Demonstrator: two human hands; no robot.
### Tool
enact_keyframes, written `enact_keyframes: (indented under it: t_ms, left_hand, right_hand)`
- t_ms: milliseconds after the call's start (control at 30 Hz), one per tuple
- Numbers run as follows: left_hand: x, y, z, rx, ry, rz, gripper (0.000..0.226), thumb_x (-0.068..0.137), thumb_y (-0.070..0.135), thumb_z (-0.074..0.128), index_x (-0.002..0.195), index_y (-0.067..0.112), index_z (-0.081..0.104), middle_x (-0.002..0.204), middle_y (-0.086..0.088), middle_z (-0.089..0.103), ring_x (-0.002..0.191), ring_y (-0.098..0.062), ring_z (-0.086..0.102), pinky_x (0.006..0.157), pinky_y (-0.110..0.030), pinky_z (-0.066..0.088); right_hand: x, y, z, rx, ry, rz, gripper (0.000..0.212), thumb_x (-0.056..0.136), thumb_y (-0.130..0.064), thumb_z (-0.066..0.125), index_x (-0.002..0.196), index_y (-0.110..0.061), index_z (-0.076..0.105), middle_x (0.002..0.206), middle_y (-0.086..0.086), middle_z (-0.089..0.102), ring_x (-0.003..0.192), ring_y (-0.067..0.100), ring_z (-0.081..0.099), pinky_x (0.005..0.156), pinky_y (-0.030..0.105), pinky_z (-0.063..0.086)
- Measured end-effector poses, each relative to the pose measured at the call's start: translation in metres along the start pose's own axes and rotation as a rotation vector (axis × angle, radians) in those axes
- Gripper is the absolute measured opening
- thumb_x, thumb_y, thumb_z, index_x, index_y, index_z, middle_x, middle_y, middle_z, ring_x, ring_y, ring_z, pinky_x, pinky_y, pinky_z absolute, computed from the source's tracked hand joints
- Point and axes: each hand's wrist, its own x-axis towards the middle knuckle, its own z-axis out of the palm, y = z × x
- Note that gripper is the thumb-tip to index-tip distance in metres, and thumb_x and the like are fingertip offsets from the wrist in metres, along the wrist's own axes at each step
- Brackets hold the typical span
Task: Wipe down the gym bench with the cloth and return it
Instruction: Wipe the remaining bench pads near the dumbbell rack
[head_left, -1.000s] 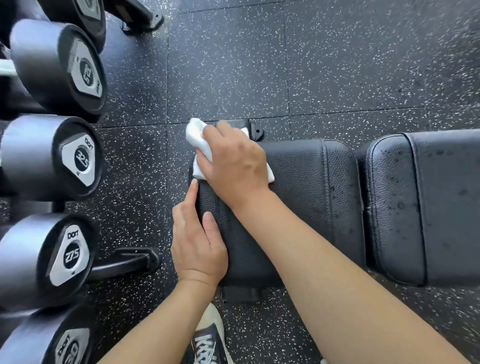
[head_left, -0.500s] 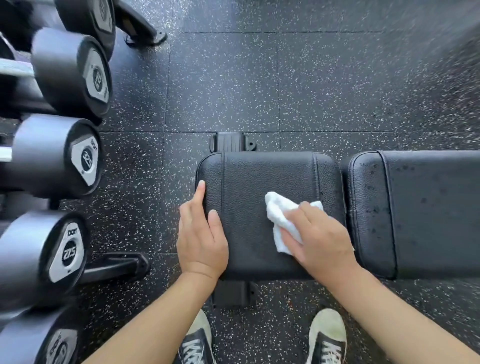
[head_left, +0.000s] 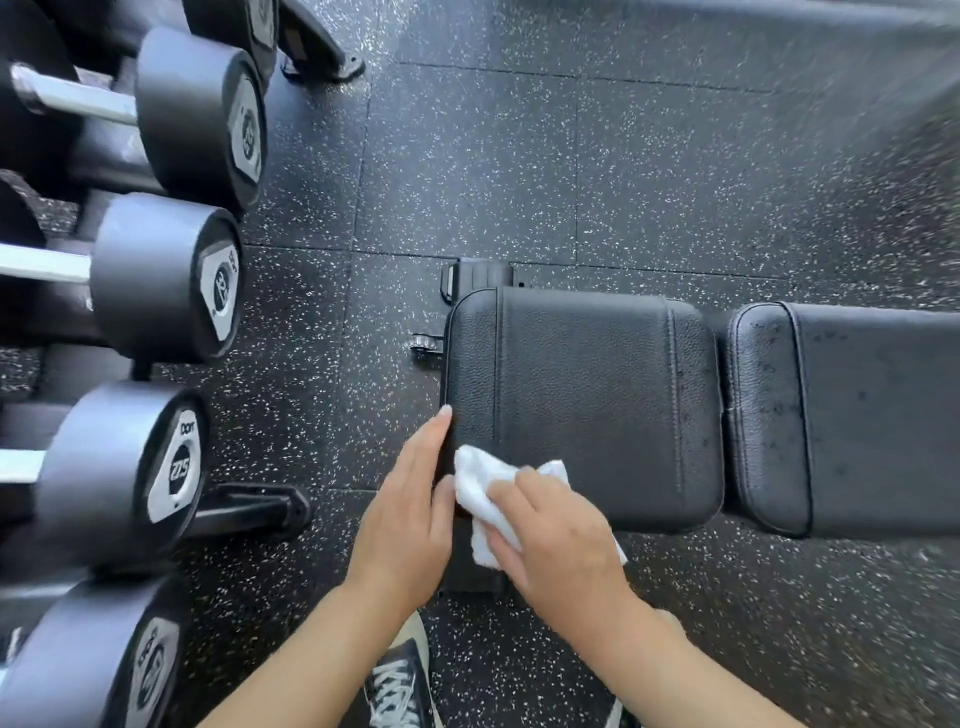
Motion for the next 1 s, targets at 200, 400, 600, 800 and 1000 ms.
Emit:
enact_keyframes:
  t_ms: [200, 400, 600, 800, 1000]
  left_hand:
    - [-0.013, -0.01, 0.004, 0.025, -0.026, 0.0, 0.071, 0.108, 0.018, 0.047, 0.163, 0.048, 0.014, 0.169, 0.028, 0.019, 0.154, 0.008, 0.017, 0.127, -0.038, 0.029]
    - [-0.012, -0.005, 0.001, 0.023, -0.014, -0.034, 0.069, 0.107, 0.02, 0.05, 0.161, 0.049, 0.018, 0.165, 0.028, 0.028, 0.15, 0.002, 0.033, 0.122, -0.037, 0.037]
    - [-0.01, 0.001, -0.007, 0.035, -0.005, -0.08, 0.057, 0.104, 0.021, 0.058, 0.153, 0.042, 0.036, 0.154, 0.021, 0.047, 0.14, -0.004, 0.048, 0.116, -0.04, 0.043]
    - [-0.003, 0.016, -0.012, 0.162, -0.007, 0.035, 0.051, 0.1, 0.025, 0.062, 0.148, 0.028, 0.045, 0.164, 0.018, 0.026, 0.151, -0.003, 0.028, 0.123, -0.027, 0.028]
    - [0.043, 0.043, 0.001, 0.367, 0.066, 0.202, 0.052, 0.095, 0.016, 0.065, 0.145, 0.013, 0.052, 0.163, -0.007, 0.033, 0.152, -0.028, 0.03, 0.126, -0.049, 0.029]
  right_hand:
    - [0.048, 0.042, -0.004, -0.151, 0.039, -0.352, 0.01, 0.088, -0.025, 0.067, 0.085, -0.016, 0.064, 0.086, 0.004, 0.051, 0.072, 0.023, 0.05, 0.048, 0.036, 0.046]
    - [0.177, 0.054, 0.013, -0.22, 0.189, 0.154, 0.029, 0.097, -0.042, 0.057, 0.11, -0.016, 0.062, 0.097, 0.005, 0.06, 0.08, 0.029, 0.064, 0.055, 0.035, 0.043]
    - [0.068, 0.02, 0.018, -0.078, 0.062, -0.07, 0.015, 0.101, -0.03, 0.054, 0.092, -0.018, 0.058, 0.087, 0.004, 0.055, 0.074, 0.025, 0.055, 0.058, 0.038, 0.048]
    - [-0.004, 0.083, -0.03, -0.052, -0.126, -0.436, 0.015, 0.096, -0.027, 0.064, 0.086, -0.016, 0.066, 0.082, 0.001, 0.05, 0.069, 0.021, 0.046, 0.057, 0.033, 0.041]
    - [0.087, 0.155, -0.043, -0.2, 0.159, 0.165, 0.03, 0.098, -0.043, 0.054, 0.108, -0.017, 0.065, 0.093, 0.003, 0.057, 0.083, 0.031, 0.063, 0.058, 0.038, 0.048]
